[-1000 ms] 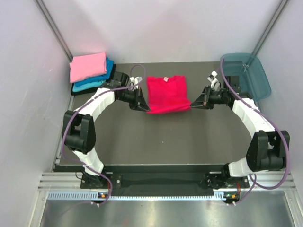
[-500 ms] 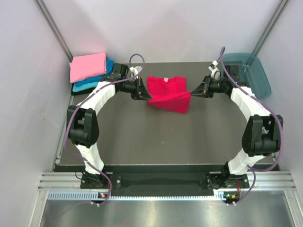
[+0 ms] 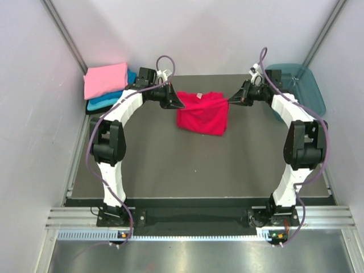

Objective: Fold and stack the t-shirts
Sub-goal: Fold the tshirt

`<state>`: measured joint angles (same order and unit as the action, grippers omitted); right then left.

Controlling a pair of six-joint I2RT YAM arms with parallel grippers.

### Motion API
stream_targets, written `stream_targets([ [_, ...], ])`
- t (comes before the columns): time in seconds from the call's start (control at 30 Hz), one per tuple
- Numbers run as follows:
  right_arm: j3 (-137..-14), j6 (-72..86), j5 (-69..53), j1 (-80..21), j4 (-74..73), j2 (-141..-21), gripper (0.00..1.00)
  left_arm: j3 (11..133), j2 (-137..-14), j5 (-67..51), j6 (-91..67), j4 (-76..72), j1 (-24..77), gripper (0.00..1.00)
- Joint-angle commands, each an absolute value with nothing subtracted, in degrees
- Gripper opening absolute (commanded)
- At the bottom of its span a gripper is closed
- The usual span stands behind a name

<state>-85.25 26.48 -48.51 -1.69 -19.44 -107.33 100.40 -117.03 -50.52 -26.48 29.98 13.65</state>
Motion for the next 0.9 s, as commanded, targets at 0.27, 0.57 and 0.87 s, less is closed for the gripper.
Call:
stream_targets([
  [0.27, -107.1, 25.2, -46.2, -2.0, -13.7, -123.3, 0.00, 115.5, -127.8, -45.2, -20.3, 28.4, 11.2, 0.00],
  [0.57, -117.9, 25.8, -45.9, -2.7, -10.0, -134.7, 0.00, 127.0, -138.0, -39.6, -16.6, 27.6, 10.9, 0.00],
  [0.87, -130.6, 26.5, -44.3, -3.4, -6.7, -145.3, 0.04, 136.6, -145.2, -28.1, -15.2, 26.4, 11.0, 0.04],
])
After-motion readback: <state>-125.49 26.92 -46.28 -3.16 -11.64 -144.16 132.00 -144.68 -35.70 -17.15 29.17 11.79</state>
